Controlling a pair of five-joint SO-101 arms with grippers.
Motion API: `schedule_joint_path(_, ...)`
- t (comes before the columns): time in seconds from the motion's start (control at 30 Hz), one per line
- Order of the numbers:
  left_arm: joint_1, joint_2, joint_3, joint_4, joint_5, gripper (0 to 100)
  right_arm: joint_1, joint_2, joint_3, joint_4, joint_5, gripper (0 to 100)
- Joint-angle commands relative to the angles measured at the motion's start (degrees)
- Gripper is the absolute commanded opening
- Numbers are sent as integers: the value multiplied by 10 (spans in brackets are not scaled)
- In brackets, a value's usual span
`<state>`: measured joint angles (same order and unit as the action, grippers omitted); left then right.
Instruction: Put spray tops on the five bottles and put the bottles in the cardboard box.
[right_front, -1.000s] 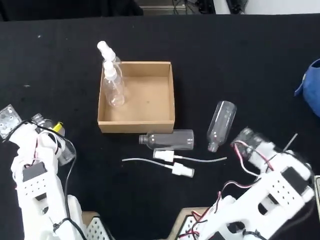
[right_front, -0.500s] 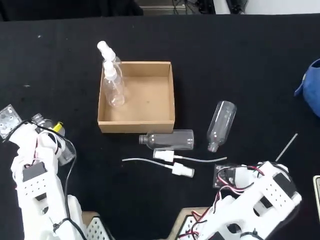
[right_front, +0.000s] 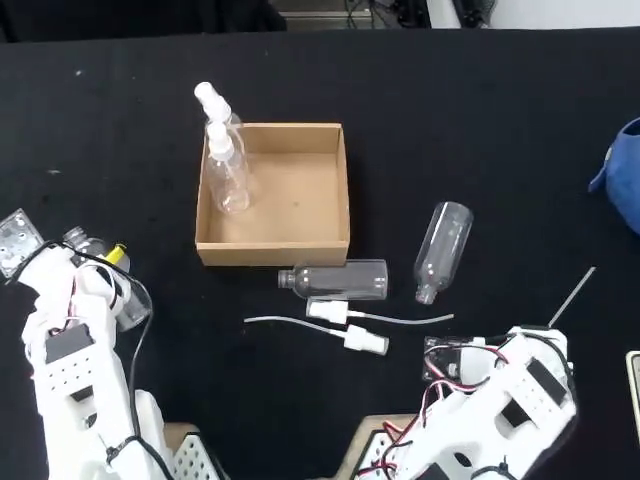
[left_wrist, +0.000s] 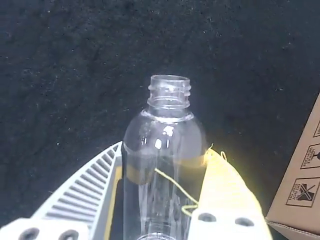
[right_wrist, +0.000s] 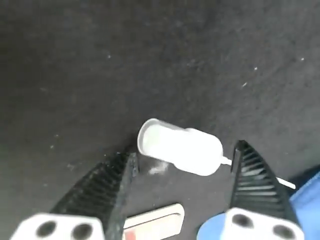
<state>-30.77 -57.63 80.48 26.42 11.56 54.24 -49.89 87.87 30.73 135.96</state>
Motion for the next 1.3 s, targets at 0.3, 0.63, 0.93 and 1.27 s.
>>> schedule_joint_path(0.3,-6,-9,-4,-6,2,30,-25,2,-2,-22,-121,13)
schedule_joint_path(0.63,-5,-9,-4,-6,2,30,-81,0,-33,-22,-440,28)
schedule_joint_path(0.93,-7,-9,-4,-6,2,30,-45,5,-187,207,-692,31)
schedule_joint_path(1.27,-7,-9,-4,-6,2,30,-60,6,-289,355,-901,119)
